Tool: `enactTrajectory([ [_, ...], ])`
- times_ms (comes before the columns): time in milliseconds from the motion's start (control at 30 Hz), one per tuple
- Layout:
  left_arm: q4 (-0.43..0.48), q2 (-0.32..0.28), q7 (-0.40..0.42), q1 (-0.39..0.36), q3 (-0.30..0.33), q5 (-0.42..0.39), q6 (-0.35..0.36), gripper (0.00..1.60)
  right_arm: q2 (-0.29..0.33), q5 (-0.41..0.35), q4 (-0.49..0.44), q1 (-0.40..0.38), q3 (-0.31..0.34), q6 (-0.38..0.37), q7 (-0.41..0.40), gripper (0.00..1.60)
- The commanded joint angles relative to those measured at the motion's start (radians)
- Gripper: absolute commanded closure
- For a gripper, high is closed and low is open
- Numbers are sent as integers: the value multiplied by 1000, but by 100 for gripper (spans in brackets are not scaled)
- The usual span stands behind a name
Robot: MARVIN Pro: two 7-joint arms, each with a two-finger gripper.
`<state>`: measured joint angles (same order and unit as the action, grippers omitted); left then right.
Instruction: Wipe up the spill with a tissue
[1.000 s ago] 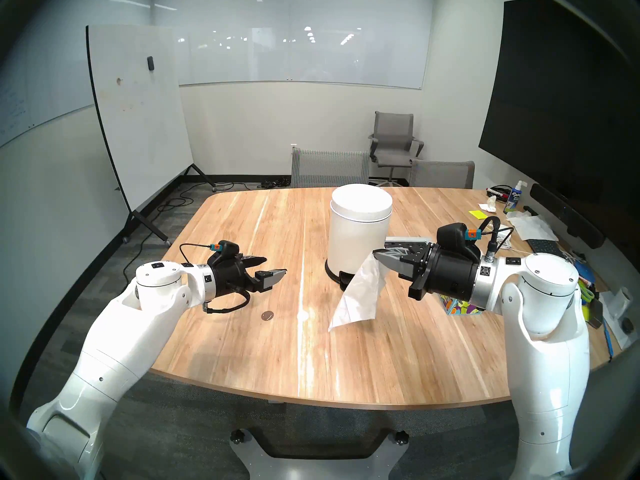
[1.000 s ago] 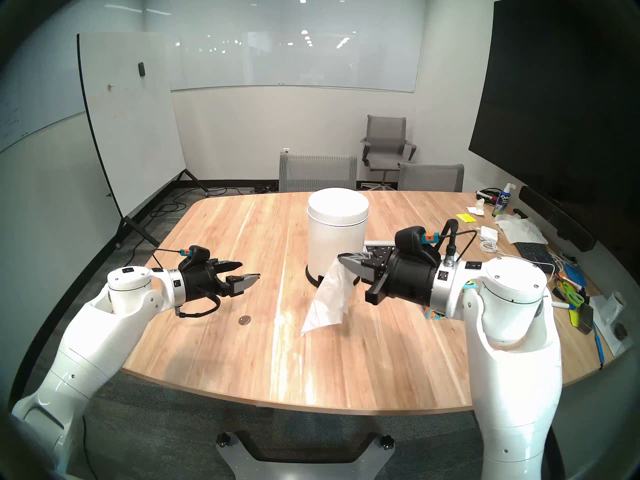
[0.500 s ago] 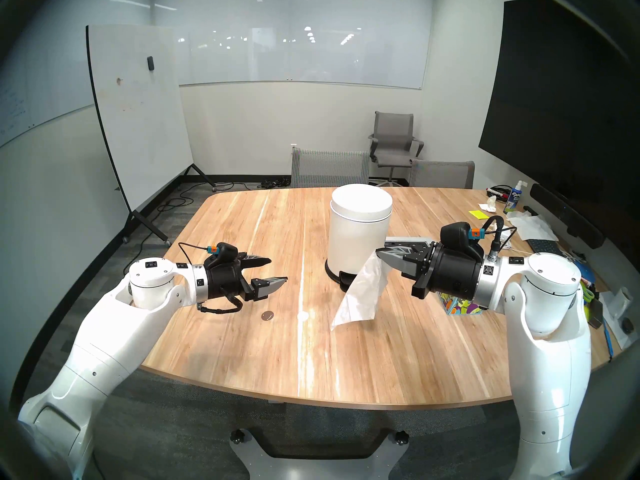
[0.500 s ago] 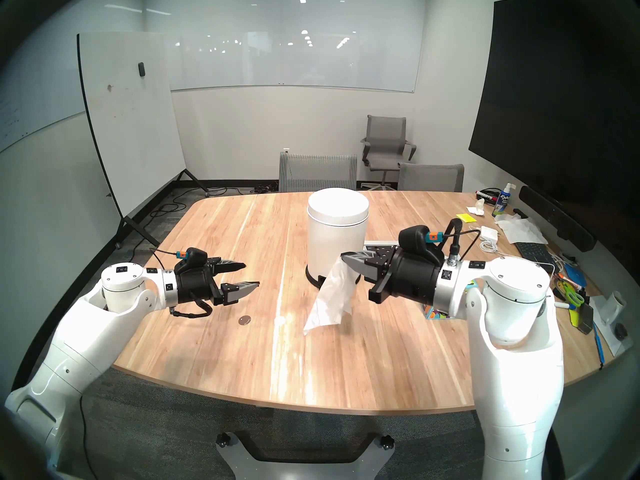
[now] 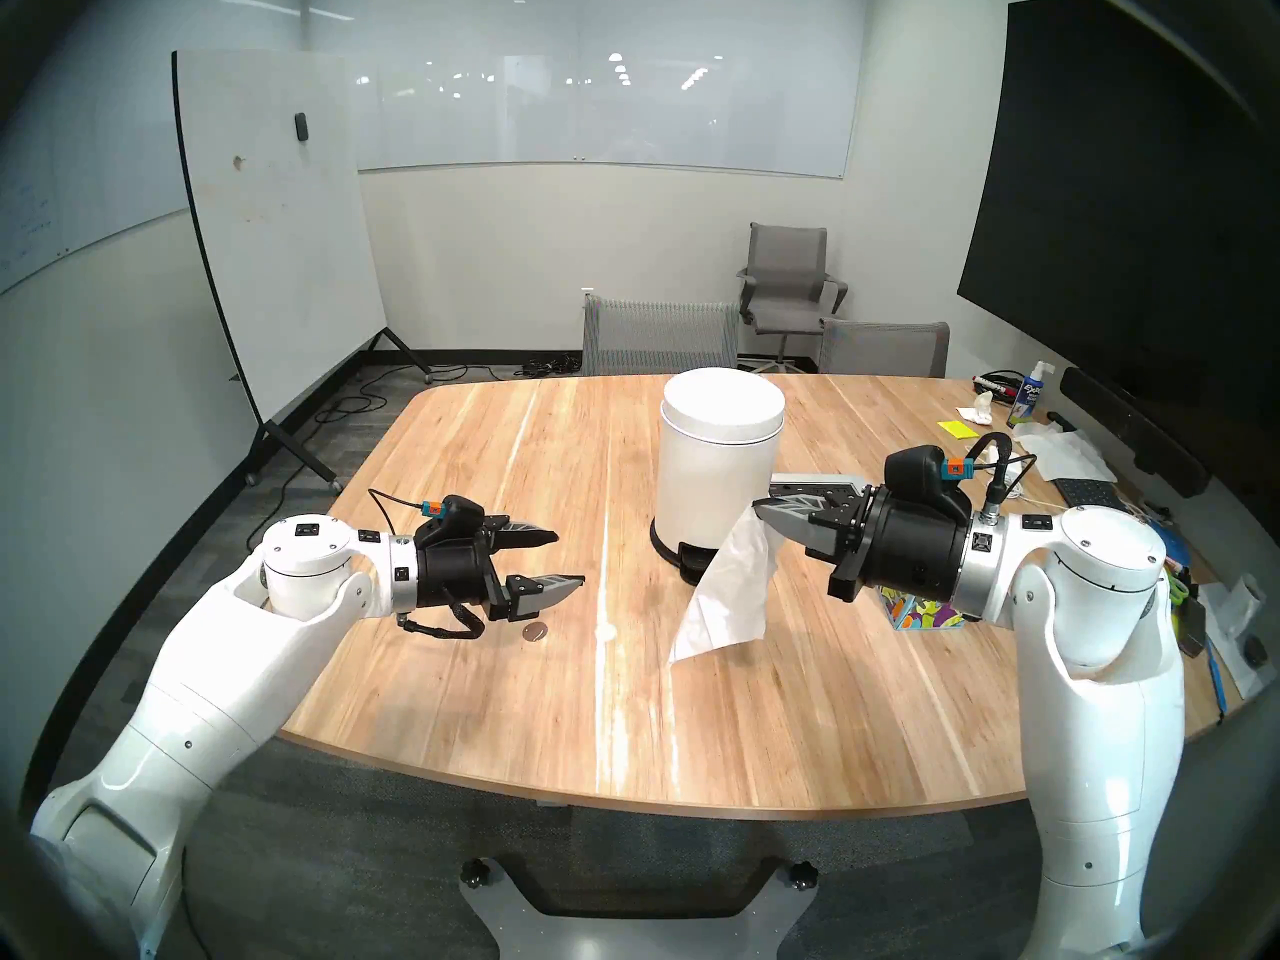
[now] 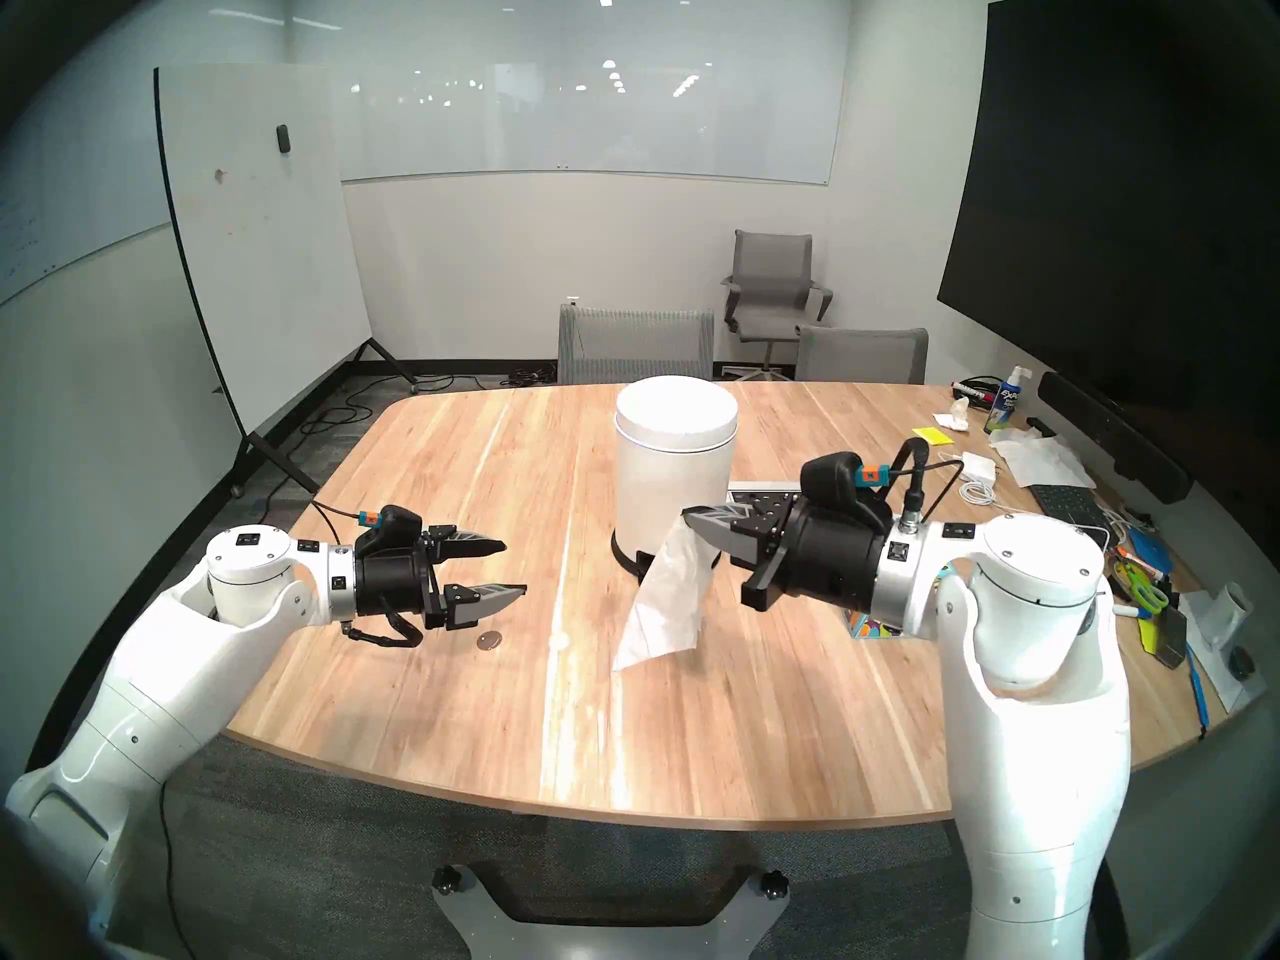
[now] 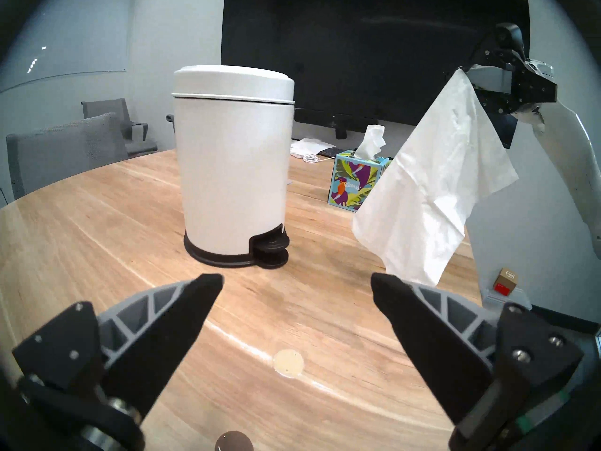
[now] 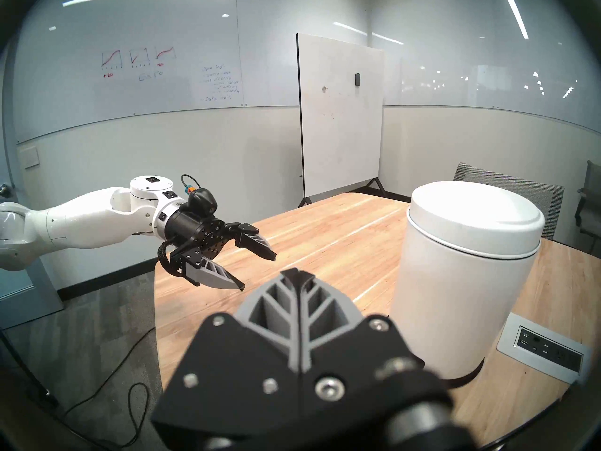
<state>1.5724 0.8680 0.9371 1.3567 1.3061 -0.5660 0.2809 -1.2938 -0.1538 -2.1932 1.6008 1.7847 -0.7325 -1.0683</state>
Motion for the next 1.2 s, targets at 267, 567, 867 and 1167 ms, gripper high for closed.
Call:
enactTrajectory([
  [267,31,8,17,-5,-5,-9,18,0,-2,0,0,-27,-13,-10,-6,160],
  [567,38,18,4,-1,-20,12,9,0,-1,-3,-2,-36,-14,-12,-12,160],
  [867,48,27,-14,6,-41,32,-2,0,2,-8,-5,-49,-14,-26,-15,160],
  [1167,76,36,-32,14,-56,39,5,0,4,-13,-3,-64,-30,-34,-10,160],
])
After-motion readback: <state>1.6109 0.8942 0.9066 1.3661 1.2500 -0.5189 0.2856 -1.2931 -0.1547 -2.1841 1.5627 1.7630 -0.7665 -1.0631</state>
